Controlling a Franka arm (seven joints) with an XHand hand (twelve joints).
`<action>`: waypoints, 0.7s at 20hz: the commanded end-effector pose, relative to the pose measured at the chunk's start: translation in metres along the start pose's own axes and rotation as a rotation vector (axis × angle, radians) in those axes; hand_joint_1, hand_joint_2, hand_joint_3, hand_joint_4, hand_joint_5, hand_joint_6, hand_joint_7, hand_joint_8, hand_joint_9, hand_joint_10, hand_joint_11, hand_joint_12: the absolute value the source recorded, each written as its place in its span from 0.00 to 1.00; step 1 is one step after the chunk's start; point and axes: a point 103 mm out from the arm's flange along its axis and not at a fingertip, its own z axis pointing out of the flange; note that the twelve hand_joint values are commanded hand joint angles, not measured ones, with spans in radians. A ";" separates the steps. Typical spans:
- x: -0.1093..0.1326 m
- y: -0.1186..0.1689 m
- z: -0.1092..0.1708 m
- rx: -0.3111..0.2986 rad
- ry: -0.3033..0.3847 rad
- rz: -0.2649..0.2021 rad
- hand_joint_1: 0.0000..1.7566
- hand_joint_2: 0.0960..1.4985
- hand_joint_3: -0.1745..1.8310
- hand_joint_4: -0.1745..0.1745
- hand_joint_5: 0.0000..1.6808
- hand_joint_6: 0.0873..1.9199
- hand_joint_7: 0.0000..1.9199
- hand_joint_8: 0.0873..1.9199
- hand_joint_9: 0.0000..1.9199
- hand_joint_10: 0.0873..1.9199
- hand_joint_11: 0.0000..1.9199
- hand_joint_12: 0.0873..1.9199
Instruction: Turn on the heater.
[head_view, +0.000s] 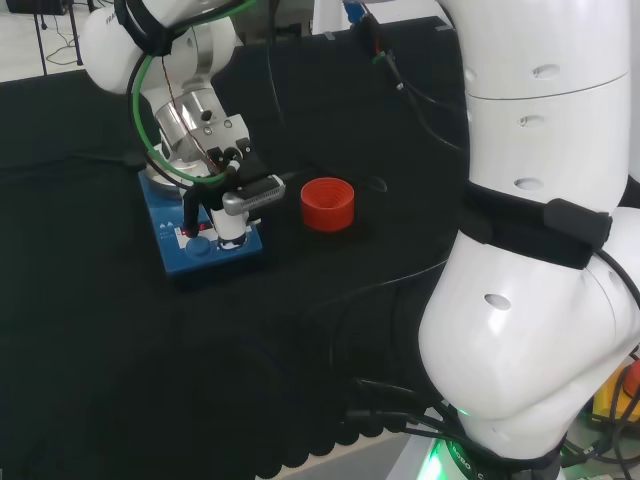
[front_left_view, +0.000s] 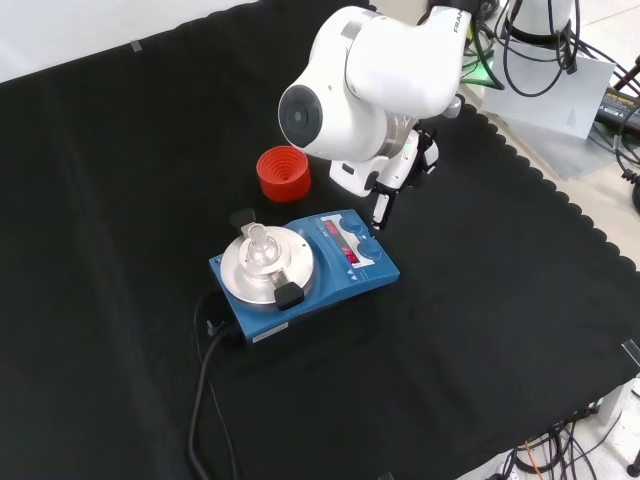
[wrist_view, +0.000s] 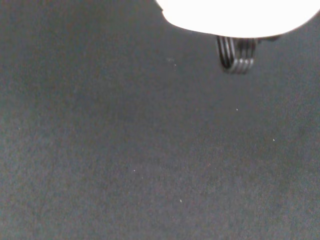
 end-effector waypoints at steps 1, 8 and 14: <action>-0.003 0.004 0.004 0.011 0.000 0.002 0.86 0.30 0.69 0.34 0.18 0.00 0.82 1.00 0.87 0.84 0.75 0.73; -0.005 0.005 0.005 0.008 0.002 0.000 0.86 0.30 0.70 0.34 0.18 0.00 0.82 1.00 0.87 0.84 0.75 0.73; -0.008 0.007 0.006 -0.008 0.009 -0.001 0.86 0.30 0.70 0.35 0.18 0.00 0.82 1.00 0.87 0.84 0.75 0.73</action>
